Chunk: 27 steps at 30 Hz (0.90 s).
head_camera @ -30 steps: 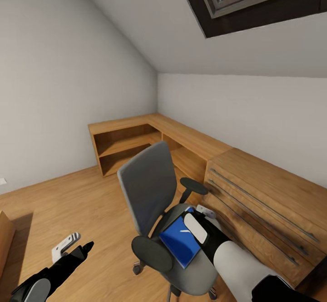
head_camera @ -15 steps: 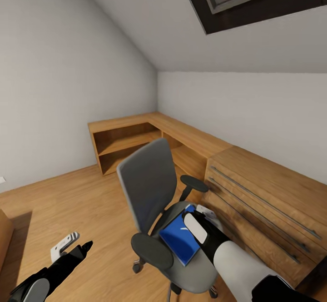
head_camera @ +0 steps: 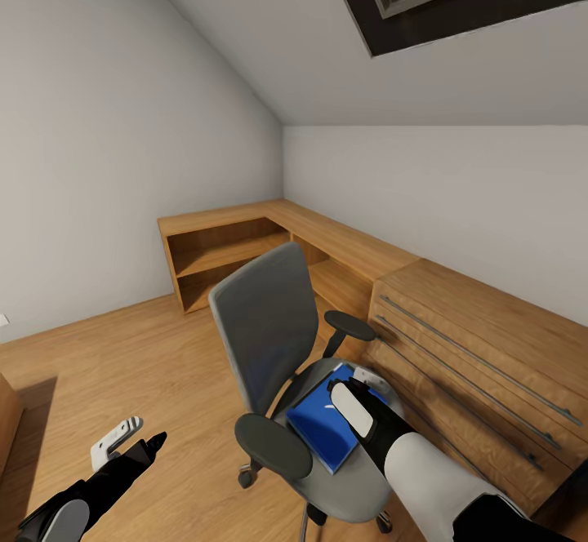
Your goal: In the bedroom, organize the workspace by keeping the computer under the desk, ensuring the monitor is on the desk, placing the keyboard on the desk next to the monitor, placing the mouse on the desk next to the keyboard, moving the folder from the swivel chair onto the desk next to the mouse, stacking the notebook on top of the folder with the pen on top of the notebook, and positioning the swivel chair next to the desk.
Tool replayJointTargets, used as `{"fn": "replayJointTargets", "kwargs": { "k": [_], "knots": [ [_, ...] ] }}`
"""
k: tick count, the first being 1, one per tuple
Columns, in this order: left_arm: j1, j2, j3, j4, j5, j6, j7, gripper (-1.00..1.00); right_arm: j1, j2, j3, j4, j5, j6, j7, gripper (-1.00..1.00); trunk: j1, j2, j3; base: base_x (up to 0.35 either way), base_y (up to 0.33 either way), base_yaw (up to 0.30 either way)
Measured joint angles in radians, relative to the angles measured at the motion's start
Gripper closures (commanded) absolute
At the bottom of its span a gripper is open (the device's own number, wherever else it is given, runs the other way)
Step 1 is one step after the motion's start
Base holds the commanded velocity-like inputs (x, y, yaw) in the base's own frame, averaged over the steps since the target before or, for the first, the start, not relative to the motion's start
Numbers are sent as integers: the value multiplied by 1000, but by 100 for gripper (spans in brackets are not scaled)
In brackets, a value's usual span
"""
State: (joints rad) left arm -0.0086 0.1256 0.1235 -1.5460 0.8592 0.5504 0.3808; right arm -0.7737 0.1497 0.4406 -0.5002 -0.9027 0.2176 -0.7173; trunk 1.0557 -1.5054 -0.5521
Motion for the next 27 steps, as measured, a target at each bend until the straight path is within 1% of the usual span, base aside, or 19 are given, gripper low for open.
{"fn": "replayJointTargets", "kwargs": {
  "k": [7,12,25,27],
  "knots": [
    [0,1,-1,1,0,0,-2,-100,0,0,0,0,0,0,0,-100,0,0,0,17,0,0],
    [0,2,-2,2,0,4,-3,-100,0,0,0,0,0,0,0,-100,0,0,0,217,0,0],
    [0,3,-2,6,-1,4,-3,-100,1,-8,0,0,-1,0,1,-100,0,0,0,105,0,0],
    [0,4,3,6,-1,2,-2,-100,1,-9,0,0,-1,0,1,-100,0,0,0,40,0,0]
  ]
}}
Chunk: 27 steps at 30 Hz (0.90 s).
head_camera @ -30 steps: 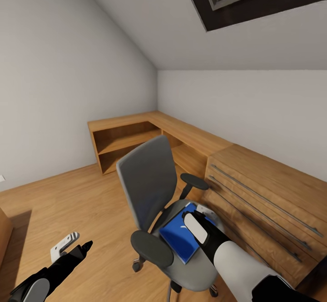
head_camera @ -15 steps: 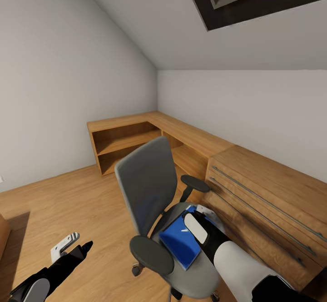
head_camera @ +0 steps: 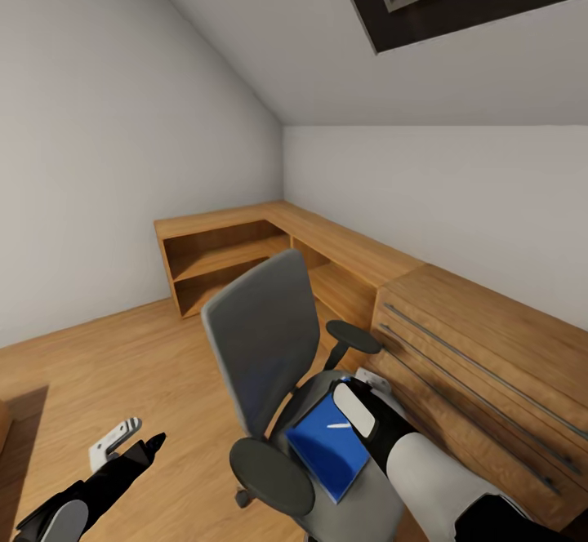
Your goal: In the bedroom, organize the workspace by keeping the computer under the desk, ensuring the monitor is on the desk, placing the keyboard on the desk next to the monitor, placing the mouse on the desk next to the keyboard, moving the folder from the swivel chair onto the desk next to the mouse, stacking the notebook on top of the folder with the pen on top of the notebook, and positioning the swivel chair next to the desk.
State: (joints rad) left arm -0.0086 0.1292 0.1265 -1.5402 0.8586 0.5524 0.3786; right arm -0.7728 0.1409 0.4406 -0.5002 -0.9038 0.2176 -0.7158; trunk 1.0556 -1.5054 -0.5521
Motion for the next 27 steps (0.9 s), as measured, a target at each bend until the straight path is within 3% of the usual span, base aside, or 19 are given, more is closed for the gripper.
{"fn": "replayJointTargets", "kwargs": {
  "k": [11,15,27],
  "knots": [
    [0,-2,123,-6,7,5,-2,-100,-1,-5,1,-1,3,0,-2,-100,0,0,0,12,0,0],
    [0,-2,137,-13,8,6,-2,-100,-1,-8,0,-3,2,0,-3,-100,0,0,0,1,0,0],
    [0,-3,146,-35,9,8,-1,-100,0,-10,-1,-5,1,0,-4,-100,46,-84,-38,0,0,0]
  ]
}}
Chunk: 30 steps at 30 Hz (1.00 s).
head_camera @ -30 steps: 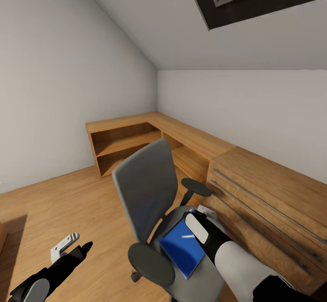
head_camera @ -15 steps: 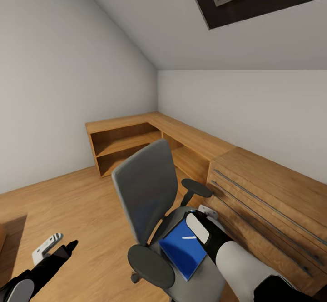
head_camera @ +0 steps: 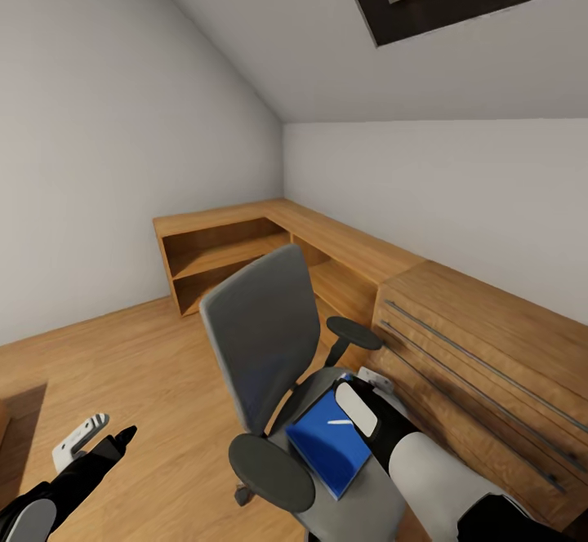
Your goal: In the bedroom, organize the workspace by keeping the computer under the desk, ensuring the monitor is on the desk, placing the keyboard on the desk next to the monitor, placing the mouse on the desk next to the keyboard, moving the folder from the swivel chair onto the desk next to the mouse, stacking the notebook on top of the folder with the pen on top of the notebook, and positioning the swivel chair next to the desk.
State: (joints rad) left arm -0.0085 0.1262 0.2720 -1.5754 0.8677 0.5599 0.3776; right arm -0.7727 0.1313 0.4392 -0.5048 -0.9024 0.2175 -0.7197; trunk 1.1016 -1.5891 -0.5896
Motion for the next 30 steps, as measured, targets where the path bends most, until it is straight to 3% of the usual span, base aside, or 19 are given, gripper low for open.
{"fn": "replayJointTargets", "kwargs": {
  "k": [30],
  "knots": [
    [0,-1,16,0,2,0,0,-100,0,-2,0,1,1,-2,5,-100,111,-203,-91,0,0,0]
  ]
}}
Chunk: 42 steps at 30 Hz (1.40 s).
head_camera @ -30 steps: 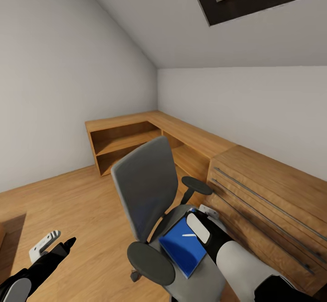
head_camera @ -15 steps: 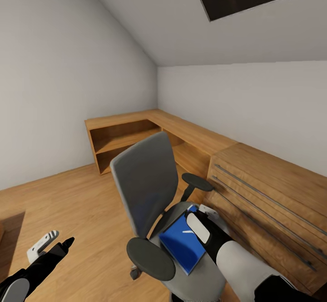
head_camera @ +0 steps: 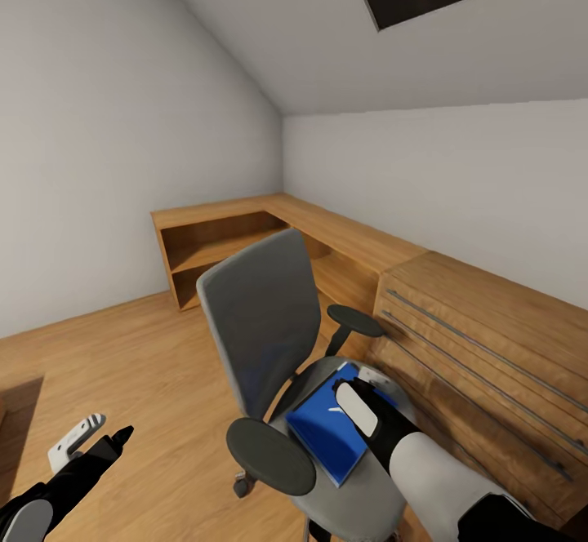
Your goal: In the bedroom, organize the workspace by keeping the computer under the desk, ensuring the monitor is on the desk, placing the keyboard on the desk next to the monitor, placing the mouse on the desk next to the keyboard, moving the folder from the swivel chair onto the desk next to the mouse, stacking the notebook on top of the folder with the pen on top of the notebook, and positioning the swivel chair next to the desk.
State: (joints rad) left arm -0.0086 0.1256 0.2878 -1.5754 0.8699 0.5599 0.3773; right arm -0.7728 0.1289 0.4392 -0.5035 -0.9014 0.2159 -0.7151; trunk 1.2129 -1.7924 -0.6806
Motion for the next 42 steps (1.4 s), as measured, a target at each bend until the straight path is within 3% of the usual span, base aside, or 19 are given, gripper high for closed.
{"fn": "replayJointTargets", "kwargs": {
  "k": [34,36,40,42],
  "knots": [
    [0,-2,-4,5,-5,3,0,-100,0,-38,0,1,-8,-34,1,-100,0,0,0,8,0,0],
    [1,-11,0,-6,-2,3,1,-100,0,-49,-12,8,-19,-22,12,-100,0,0,0,0,0,0],
    [1,-12,0,-15,-2,3,0,-100,0,-50,-34,8,-41,-2,34,-100,0,0,0,0,0,0],
    [1,-16,4,-25,-2,4,0,-100,0,-38,-24,8,-34,-14,29,-100,0,0,0,0,0,0]
  ]
}}
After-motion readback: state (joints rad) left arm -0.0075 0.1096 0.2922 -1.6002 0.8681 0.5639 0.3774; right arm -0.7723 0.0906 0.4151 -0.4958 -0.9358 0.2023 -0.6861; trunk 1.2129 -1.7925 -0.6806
